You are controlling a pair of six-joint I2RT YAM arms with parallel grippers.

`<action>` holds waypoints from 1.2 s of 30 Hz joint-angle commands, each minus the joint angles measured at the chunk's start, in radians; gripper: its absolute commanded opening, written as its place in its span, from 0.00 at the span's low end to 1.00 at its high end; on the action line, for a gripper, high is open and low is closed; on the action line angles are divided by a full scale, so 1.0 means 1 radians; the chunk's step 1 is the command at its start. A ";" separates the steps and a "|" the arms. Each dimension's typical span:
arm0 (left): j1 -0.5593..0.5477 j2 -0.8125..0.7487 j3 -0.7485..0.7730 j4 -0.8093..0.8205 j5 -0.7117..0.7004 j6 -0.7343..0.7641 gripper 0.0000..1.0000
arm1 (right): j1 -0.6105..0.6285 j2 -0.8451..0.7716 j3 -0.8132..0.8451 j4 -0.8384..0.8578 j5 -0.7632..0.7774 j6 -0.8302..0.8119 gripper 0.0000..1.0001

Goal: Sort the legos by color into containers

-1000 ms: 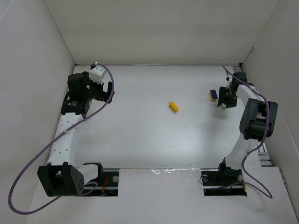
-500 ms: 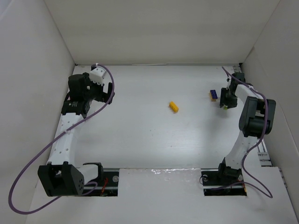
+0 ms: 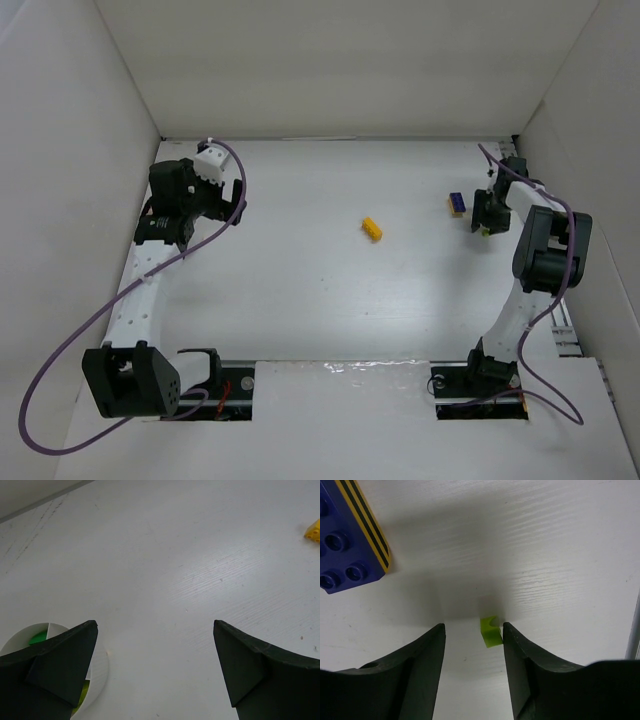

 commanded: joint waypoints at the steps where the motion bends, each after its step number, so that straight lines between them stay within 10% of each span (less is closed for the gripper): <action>1: -0.002 -0.009 -0.007 0.038 0.012 0.004 1.00 | -0.013 -0.048 0.015 0.013 -0.018 -0.007 0.53; 25: -0.002 -0.058 -0.073 0.074 0.050 0.042 1.00 | -0.041 -0.030 0.024 0.004 0.003 -0.025 0.09; 36: -0.002 -0.182 -0.171 0.159 0.508 0.046 1.00 | 0.103 -0.028 0.285 -0.286 -0.759 -0.036 0.05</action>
